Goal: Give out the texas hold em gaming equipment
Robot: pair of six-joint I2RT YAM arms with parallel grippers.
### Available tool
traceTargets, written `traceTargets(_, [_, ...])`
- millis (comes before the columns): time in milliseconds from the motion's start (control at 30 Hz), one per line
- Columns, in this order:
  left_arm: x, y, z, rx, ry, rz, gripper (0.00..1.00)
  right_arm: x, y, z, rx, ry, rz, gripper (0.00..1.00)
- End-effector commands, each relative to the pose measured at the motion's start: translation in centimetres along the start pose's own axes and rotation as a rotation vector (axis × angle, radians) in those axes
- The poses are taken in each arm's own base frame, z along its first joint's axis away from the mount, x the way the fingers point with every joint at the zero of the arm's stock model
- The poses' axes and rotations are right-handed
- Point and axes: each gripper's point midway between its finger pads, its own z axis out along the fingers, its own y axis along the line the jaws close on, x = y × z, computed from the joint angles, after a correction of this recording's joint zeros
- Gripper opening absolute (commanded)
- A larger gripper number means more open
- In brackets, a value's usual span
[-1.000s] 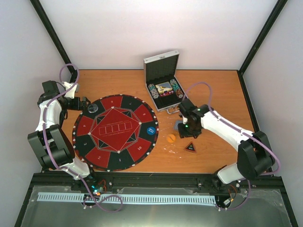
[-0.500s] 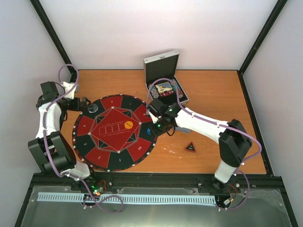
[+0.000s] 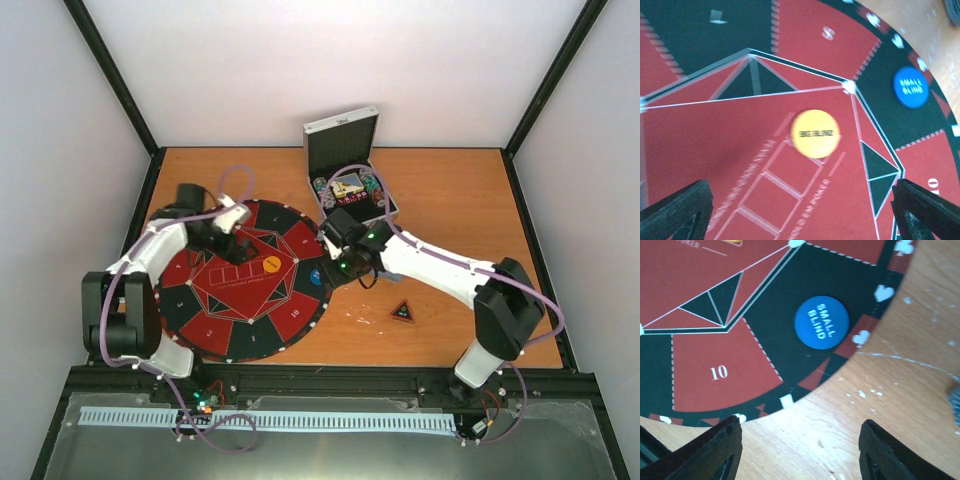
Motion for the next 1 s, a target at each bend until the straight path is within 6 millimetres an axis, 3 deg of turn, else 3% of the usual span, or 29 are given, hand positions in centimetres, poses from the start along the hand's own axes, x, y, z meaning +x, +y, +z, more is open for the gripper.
traceTargets(0, [-0.2, -1.6, 3.7, -0.028, 0.07, 0.175, 1.0, -0.8, -3.0, -2.5, 0.064, -0.094, 0.084, 0.67])
traceTargets(167, [-1.2, -2.3, 7.2, -0.052, 0.123, 0.26, 0.99, 0.3, -5.7, -4.1, 0.111, -0.134, 0.157, 0.71])
traceTargets(400, [0.5, -3.5, 11.3, -0.069, 0.222, 0.34, 0.88, 1.5, -7.1, -4.1, 0.147, -0.125, 0.179, 0.72])
traceTargets(600, [0.6, -2.5, 12.8, -0.113, 0.227, 0.322, 0.76, 1.6, -7.2, -3.8, 0.151, -0.116, 0.169, 0.73])
traceTargets(967, [4.1, -4.3, 13.3, -0.045, 0.304, 0.349, 0.56, 1.6, -7.4, -3.6, 0.163, -0.099, 0.162, 0.73])
